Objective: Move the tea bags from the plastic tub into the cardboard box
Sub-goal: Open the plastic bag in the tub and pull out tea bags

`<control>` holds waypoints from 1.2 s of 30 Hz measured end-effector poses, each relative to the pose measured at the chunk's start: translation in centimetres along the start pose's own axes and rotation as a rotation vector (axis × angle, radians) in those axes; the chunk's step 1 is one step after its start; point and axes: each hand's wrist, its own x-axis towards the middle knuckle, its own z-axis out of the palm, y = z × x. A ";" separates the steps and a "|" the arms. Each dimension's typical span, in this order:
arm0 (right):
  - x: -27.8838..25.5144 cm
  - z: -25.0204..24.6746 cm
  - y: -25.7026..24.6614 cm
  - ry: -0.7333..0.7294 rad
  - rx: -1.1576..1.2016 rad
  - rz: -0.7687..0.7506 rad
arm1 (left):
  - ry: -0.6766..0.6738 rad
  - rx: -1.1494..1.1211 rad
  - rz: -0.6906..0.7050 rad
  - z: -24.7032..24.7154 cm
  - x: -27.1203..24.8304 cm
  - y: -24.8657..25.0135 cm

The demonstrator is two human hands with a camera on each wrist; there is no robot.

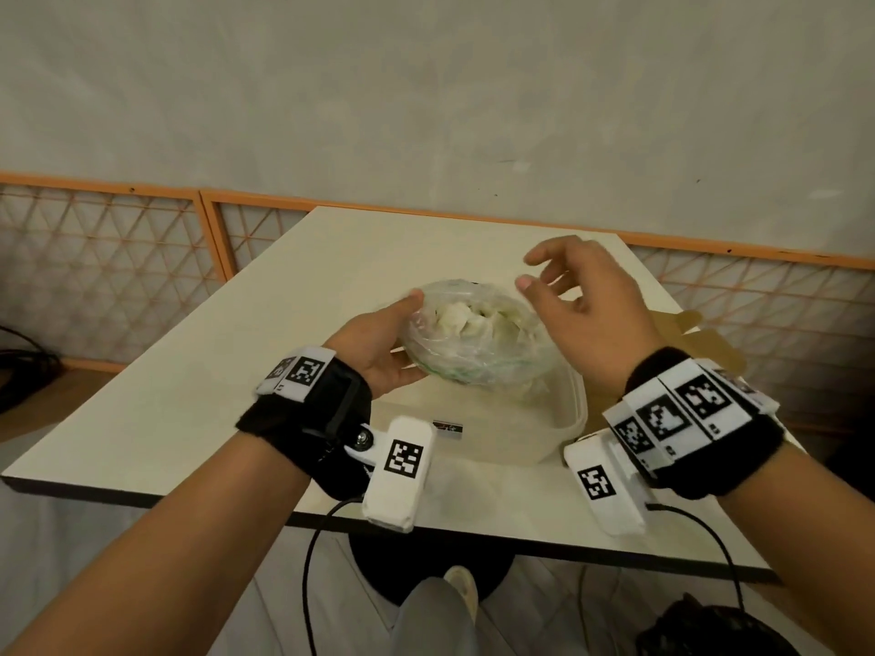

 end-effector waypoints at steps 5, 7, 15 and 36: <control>0.5 1.1 -0.7 -0.346 -0.238 -0.066 | -0.106 -0.062 0.028 0.4 0.2 0.5; 1.0 1.4 -0.7 -0.336 -0.248 -0.057 | -0.123 -0.110 0.041 0.2 0.4 0.6; 1.5 1.8 -1.0 -0.524 -0.147 0.024 | -0.260 -0.143 -0.192 0.6 0.5 0.1; 3.1 2.4 2.0 -0.488 -0.032 0.279 | -0.084 0.513 0.023 -0.2 2.3 -2.0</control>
